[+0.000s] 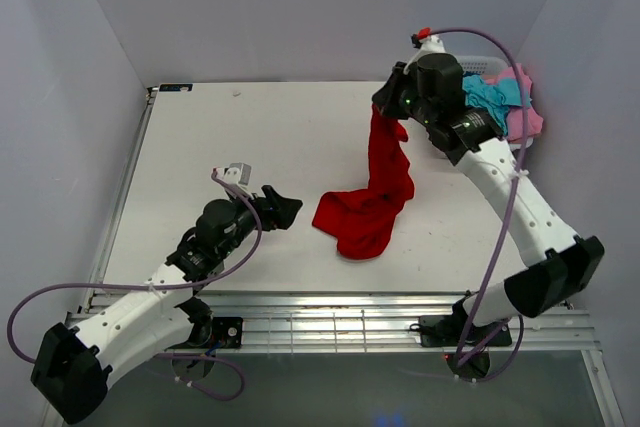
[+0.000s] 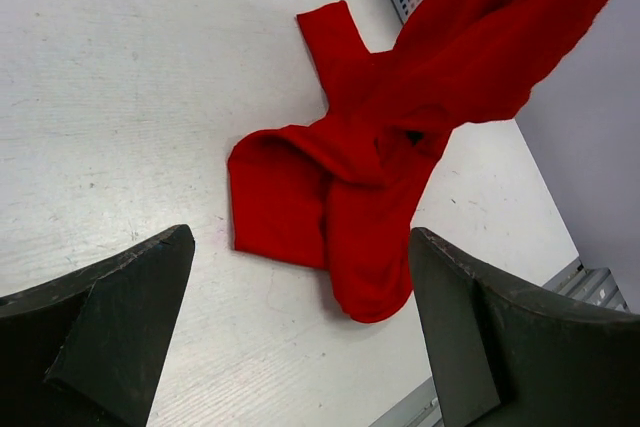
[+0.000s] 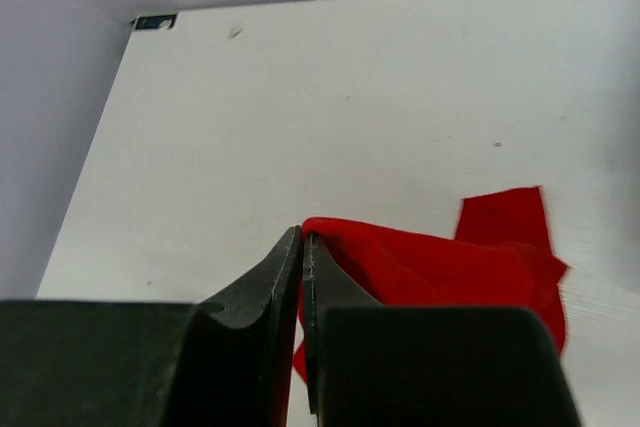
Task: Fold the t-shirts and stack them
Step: Flatten the tshirt out
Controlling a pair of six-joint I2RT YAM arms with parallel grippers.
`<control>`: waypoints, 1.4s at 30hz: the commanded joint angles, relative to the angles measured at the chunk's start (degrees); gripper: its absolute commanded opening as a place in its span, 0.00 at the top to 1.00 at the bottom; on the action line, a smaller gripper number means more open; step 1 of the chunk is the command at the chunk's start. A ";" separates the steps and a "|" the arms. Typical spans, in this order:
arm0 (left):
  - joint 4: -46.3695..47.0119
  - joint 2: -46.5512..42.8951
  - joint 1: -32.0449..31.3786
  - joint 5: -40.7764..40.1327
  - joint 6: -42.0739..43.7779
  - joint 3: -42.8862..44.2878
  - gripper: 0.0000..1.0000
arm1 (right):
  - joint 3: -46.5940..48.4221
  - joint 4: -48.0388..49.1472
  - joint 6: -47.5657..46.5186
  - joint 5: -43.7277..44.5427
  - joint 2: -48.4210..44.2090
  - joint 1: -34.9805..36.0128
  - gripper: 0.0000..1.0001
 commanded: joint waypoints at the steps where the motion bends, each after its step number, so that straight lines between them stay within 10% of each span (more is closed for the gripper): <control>1: -3.25 -2.20 -0.36 -2.94 -0.08 1.98 0.02 | 2.57 13.42 2.75 -17.69 4.64 0.97 0.92; 11: -8.00 -7.73 -0.36 -12.52 -4.03 1.10 0.02 | 37.43 25.90 11.88 -40.11 19.06 2.29 0.92; 17: -8.71 -9.41 -0.27 -15.25 -6.41 0.40 0.02 | 31.03 32.26 15.95 -43.91 12.60 1.77 0.92; 28: -10.82 -13.11 -0.27 -17.45 -5.88 0.22 0.02 | -23.14 18.91 3.55 -5.89 -17.48 0.01 0.92; 42: -7.21 -3.26 -0.27 -19.64 -6.06 -0.04 0.02 | -33.62 -6.43 7.24 33.45 -24.98 0.10 0.92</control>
